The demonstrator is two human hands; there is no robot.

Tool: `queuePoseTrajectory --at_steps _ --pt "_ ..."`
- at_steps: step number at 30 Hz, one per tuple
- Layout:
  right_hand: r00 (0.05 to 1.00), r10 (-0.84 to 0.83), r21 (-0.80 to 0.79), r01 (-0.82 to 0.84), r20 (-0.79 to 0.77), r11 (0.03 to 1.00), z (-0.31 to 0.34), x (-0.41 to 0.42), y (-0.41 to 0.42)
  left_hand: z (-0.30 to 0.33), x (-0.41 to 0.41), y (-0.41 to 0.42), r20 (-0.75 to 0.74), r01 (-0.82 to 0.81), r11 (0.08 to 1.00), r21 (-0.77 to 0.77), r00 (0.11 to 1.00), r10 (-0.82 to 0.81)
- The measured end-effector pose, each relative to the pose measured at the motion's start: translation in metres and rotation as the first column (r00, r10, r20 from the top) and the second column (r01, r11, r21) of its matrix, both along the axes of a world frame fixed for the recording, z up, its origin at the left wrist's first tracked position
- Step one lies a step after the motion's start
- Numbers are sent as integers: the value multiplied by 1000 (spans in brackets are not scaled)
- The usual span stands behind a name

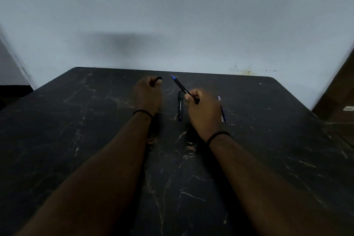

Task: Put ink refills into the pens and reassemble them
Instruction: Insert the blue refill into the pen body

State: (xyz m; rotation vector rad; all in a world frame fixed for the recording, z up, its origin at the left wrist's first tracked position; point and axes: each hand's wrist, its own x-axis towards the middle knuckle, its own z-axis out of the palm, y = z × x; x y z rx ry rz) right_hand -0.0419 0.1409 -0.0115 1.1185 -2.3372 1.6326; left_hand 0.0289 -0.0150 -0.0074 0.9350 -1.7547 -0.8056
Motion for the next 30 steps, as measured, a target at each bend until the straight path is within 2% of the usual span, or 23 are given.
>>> queuePoseTrajectory --at_steps 2,4,6,9,16,22,26,30 --pt "1000 6 -4 -6 4 1000 0 -1 0 1 -3 0 -238 86 981 177 970 -42" --pt "1000 22 1 -22 -3 1000 0 -1 0 3 -4 0 -447 219 910 352 894 -43" --pt "999 34 2 -34 -20 999 0 -1 -1 6 0 0 -558 333 826 455 829 -27" --pt "998 34 11 -34 -46 999 -2 0 -2 9 4 1 -645 455 735 503 764 -31" --pt "997 30 44 -27 -72 999 -4 -2 -5 9 6 -1 -656 501 692 520 753 -52" --pt "999 33 76 -30 -38 997 -4 -1 -5 8 9 -5 -706 565 665 488 704 -81" --pt "997 53 93 -47 -62 995 -2 0 -2 7 10 -4 -675 574 674 465 723 -150" --pt "991 79 123 -65 -110 990 -1 2 0 8 10 -3 -645 506 695 512 760 -78"
